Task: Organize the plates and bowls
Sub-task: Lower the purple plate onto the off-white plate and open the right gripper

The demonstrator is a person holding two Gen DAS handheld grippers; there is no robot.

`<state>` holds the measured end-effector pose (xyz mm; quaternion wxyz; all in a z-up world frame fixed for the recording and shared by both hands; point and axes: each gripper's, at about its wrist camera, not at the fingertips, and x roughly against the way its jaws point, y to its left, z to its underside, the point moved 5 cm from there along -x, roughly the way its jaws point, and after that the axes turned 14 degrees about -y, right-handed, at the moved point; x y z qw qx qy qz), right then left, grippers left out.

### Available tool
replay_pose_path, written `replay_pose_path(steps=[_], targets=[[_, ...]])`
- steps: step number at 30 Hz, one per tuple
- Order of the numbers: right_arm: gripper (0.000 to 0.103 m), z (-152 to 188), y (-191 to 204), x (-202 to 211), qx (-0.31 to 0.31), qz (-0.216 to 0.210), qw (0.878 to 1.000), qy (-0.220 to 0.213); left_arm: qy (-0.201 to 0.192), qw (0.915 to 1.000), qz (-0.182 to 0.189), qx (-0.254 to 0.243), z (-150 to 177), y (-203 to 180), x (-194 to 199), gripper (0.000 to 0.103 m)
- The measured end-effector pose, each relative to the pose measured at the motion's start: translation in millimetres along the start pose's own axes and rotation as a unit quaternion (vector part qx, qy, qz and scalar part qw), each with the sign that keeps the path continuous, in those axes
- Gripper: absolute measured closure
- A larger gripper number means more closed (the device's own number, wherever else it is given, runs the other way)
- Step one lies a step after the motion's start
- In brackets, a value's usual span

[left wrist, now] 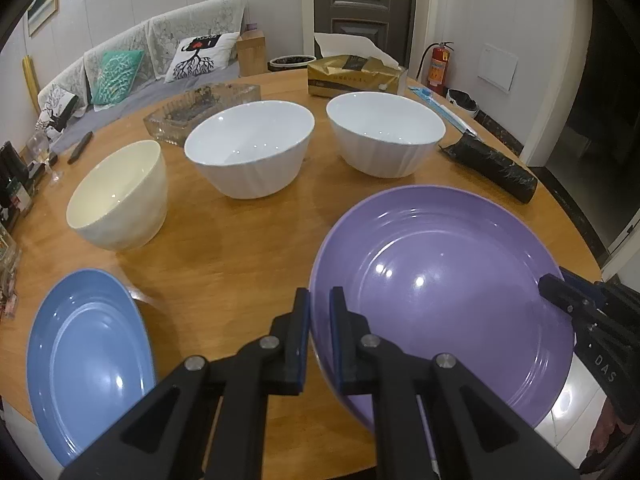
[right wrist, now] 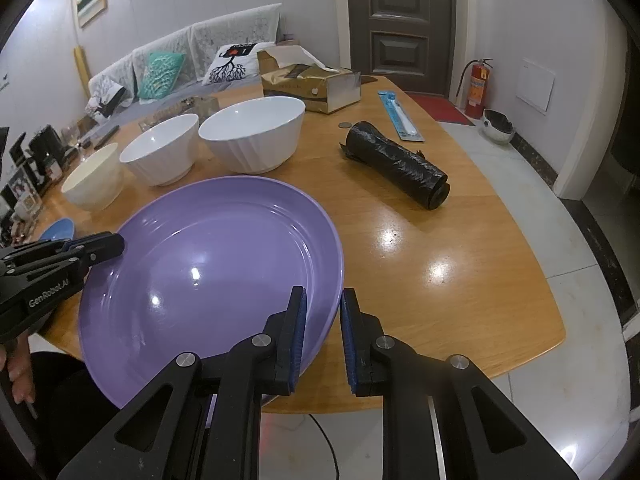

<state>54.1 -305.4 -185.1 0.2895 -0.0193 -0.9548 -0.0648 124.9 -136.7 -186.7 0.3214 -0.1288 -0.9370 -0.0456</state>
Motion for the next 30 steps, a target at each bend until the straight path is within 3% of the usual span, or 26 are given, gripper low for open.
replay_pose_path(steps=[11, 17, 20, 23, 27, 30], targets=[[0.088, 0, 9, -2, 0.039, 0.034, 0.999, -0.001, -0.004, 1.0, -0.001, -0.007, 0, -2, -2, 0.095], [0.082, -7, 7, 7, 0.046, 0.068, 0.996, -0.015, -0.023, 0.9993, 0.014, 0.025, -8, 16, 17, 0.095], [0.082, -20, 17, 21, 0.038, 0.044, 0.998, -0.035, -0.052, 0.9972, 0.013, 0.052, -15, 39, 43, 0.093], [0.081, -37, 46, 35, 0.025, -0.024, 0.998, -0.06, -0.078, 0.9932, -0.001, 0.086, -19, 77, 70, 0.086], [0.077, -50, 92, 41, 0.011, -0.124, 0.99, -0.067, -0.106, 0.9864, -0.054, 0.114, -12, 138, 103, 0.082], [0.074, -49, 136, 32, 0.034, -0.17, 0.984, -0.049, -0.118, 0.9783, -0.09, 0.144, 4, 185, 125, 0.076]])
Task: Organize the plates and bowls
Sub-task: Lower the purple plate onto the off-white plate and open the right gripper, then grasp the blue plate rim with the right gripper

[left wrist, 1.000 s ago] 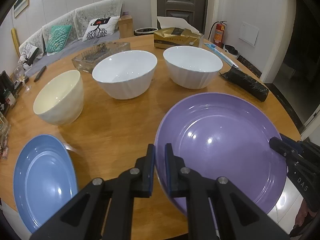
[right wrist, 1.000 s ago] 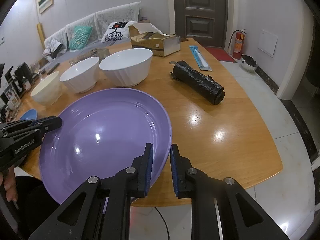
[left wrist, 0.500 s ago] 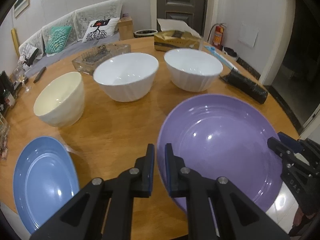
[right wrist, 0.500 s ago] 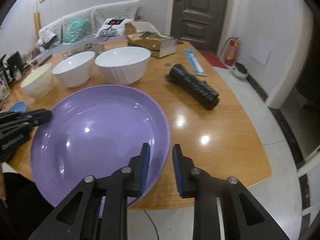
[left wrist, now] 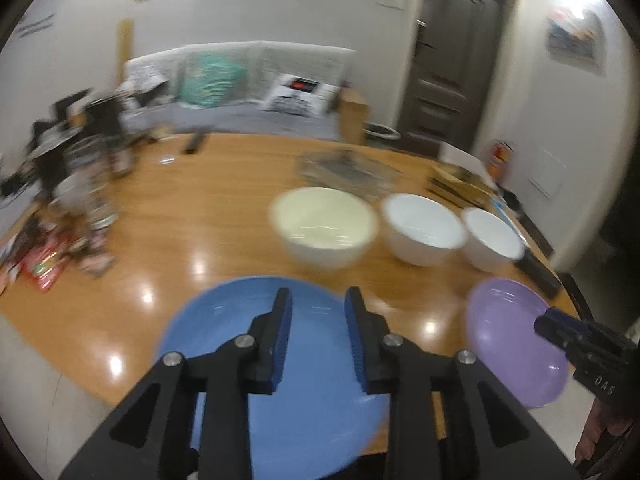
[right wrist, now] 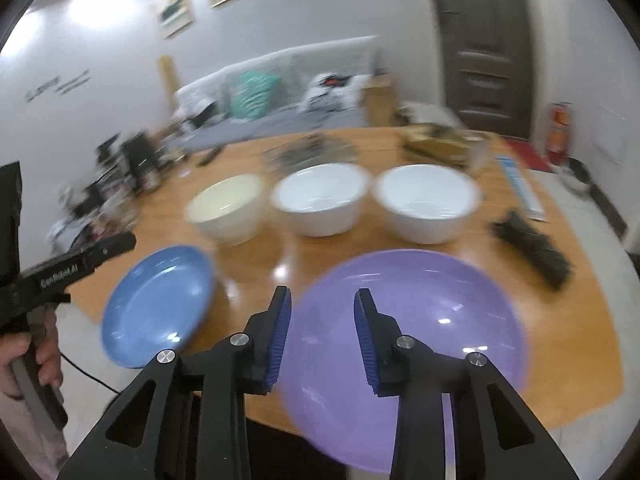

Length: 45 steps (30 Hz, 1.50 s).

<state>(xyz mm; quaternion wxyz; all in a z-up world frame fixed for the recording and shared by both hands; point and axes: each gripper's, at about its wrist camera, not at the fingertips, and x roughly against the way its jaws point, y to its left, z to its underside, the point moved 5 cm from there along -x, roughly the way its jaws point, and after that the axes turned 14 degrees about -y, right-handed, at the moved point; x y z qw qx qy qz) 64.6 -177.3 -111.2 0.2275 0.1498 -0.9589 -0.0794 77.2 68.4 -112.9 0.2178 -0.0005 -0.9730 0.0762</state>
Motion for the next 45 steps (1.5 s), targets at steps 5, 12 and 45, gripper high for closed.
replay_pose_path(steps=[5, 12, 45], targets=[[0.074, 20, 65, -45, 0.038, -0.091, 0.993, 0.065, 0.005, 0.9985, -0.039, 0.039, 16, 66, 8, 0.073], [0.074, 45, 111, -92, 0.111, -0.074, 0.983, 0.129, 0.034, 0.9953, -0.056, 0.071, 51, 112, -3, 0.073], [0.087, 49, 113, -97, 0.126, -0.076, 0.978, 0.147, 0.057, 0.9941, -0.055, 0.074, 67, 102, -20, 0.093]])
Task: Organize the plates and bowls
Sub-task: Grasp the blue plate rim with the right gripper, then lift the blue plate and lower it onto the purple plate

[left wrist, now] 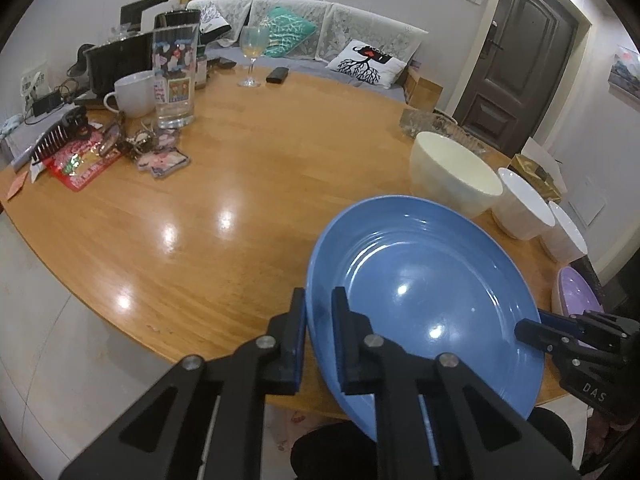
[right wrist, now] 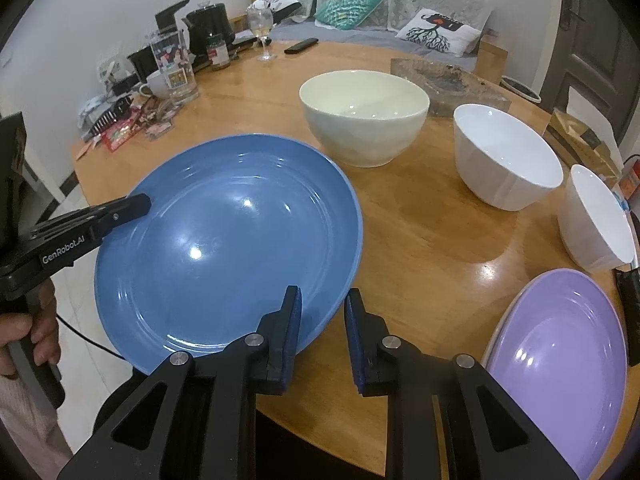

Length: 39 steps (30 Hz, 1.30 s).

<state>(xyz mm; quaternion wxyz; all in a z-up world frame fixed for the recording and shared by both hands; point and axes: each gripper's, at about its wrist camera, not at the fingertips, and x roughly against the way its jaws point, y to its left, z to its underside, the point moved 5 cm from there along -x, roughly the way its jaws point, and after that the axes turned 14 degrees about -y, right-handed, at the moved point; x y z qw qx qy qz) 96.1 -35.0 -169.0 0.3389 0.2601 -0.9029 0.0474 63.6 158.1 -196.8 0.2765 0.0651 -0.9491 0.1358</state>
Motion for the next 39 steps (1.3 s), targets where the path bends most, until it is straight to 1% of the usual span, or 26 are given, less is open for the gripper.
replay_pose_path(steps=[5, 11, 17, 22, 25, 29, 32, 36, 39], targets=[[0.087, -3, -1, 13, -0.005, -0.005, 1.0, -0.018, -0.016, 0.9999, 0.0, -0.004, -10, -7, 14, 0.093], [0.087, -6, -11, 31, -0.015, -0.003, 0.999, -0.04, -0.033, 0.9992, 0.004, -0.021, -22, -27, 31, 0.093], [0.087, -5, -32, 56, -0.032, 0.01, 0.997, -0.067, -0.043, 0.9977, 0.016, -0.05, -32, -60, 38, 0.093], [0.087, 1, -59, 77, -0.053, 0.028, 0.995, -0.085, -0.044, 0.996, 0.037, -0.069, -35, -95, 40, 0.093], [0.086, 6, -80, 92, -0.071, 0.047, 0.992, -0.097, -0.041, 0.994, 0.053, -0.086, -35, -121, 38, 0.093], [0.086, 13, -105, 111, -0.074, 0.086, 0.987, -0.112, -0.035, 0.9899, 0.074, -0.116, -30, -160, 33, 0.093], [0.086, 20, -127, 127, -0.086, 0.106, 0.983, -0.121, -0.028, 0.9868, 0.087, -0.134, -25, -188, 28, 0.093], [0.086, 32, -153, 142, -0.099, 0.135, 0.978, -0.125, -0.014, 0.9818, 0.109, -0.154, -15, -223, 21, 0.093], [0.086, 44, -170, 151, -0.111, 0.154, 0.974, -0.125, -0.002, 0.9783, 0.119, -0.169, -5, -245, 14, 0.093]])
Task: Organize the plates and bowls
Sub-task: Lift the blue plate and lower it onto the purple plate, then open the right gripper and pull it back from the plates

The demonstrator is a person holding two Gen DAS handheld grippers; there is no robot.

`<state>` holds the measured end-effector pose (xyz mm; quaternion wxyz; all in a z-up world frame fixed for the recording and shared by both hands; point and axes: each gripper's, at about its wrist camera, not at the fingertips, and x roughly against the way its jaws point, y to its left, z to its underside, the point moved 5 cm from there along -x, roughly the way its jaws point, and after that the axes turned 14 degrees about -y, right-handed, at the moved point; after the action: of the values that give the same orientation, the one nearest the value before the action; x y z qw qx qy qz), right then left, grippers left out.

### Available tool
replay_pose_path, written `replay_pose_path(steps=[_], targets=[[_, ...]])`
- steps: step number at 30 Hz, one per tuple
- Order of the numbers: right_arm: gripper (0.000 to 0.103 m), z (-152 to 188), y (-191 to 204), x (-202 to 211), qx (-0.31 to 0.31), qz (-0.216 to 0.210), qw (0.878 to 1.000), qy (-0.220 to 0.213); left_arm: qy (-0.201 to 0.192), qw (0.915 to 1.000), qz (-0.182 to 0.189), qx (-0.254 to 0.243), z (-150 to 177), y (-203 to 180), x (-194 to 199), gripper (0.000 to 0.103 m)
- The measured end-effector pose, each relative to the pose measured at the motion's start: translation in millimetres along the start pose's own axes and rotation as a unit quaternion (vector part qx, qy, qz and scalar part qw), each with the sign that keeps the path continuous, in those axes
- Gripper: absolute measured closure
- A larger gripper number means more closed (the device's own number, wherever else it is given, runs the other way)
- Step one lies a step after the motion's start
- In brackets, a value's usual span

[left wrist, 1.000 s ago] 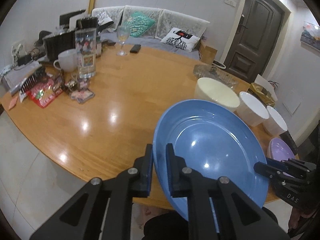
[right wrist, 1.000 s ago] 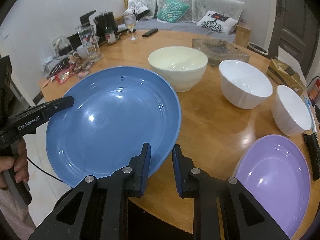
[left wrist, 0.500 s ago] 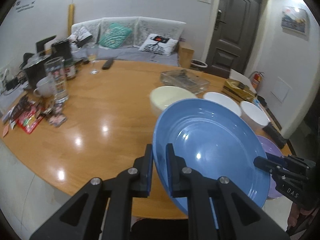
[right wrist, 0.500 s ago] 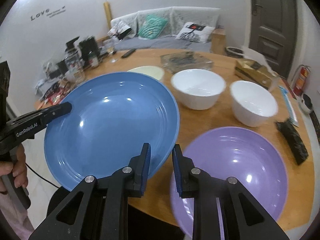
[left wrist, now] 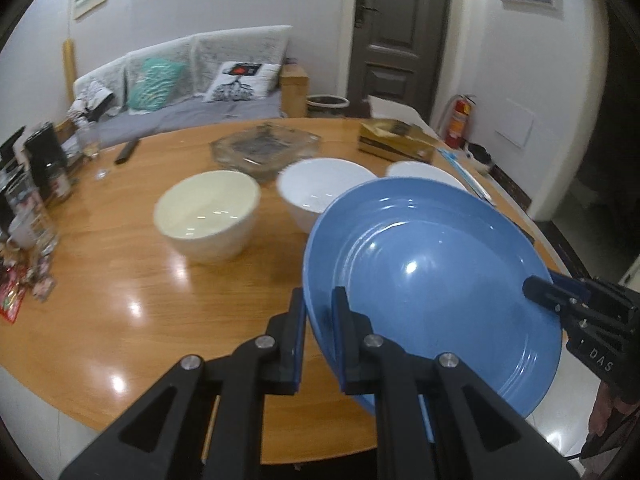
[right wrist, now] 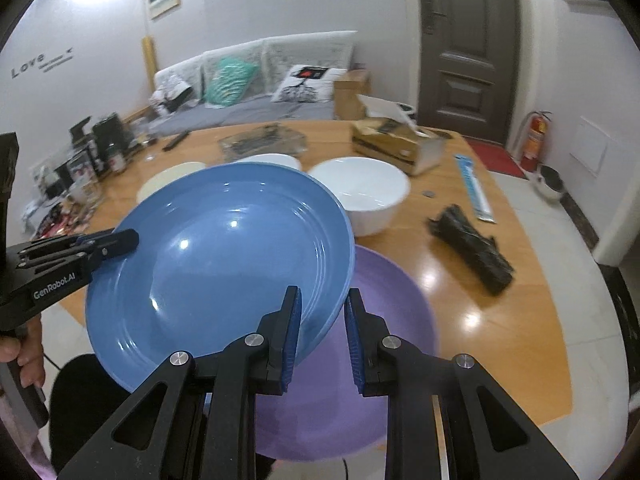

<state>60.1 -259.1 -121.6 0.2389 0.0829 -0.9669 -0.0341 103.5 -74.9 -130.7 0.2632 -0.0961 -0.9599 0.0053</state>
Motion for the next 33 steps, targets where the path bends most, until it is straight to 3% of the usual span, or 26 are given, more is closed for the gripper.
replay_pose_path(steps=[6, 12, 33], targets=[[0.086, 14, -28, 8, 0.002, 0.04, 0.999, 0.003, 0.028, 0.999, 0.019, -0.03, 13, -36, -21, 0.092], [0.085, 29, -46, 9, -0.003, 0.052, 0.999, 0.016, 0.052, 0.9972, 0.025, -0.048, 26, -55, -36, 0.091], [0.084, 52, -46, -4, 0.019, 0.07, 0.996, 0.052, 0.074, 0.9925, 0.007, -0.097, 43, -63, -53, 0.09]])
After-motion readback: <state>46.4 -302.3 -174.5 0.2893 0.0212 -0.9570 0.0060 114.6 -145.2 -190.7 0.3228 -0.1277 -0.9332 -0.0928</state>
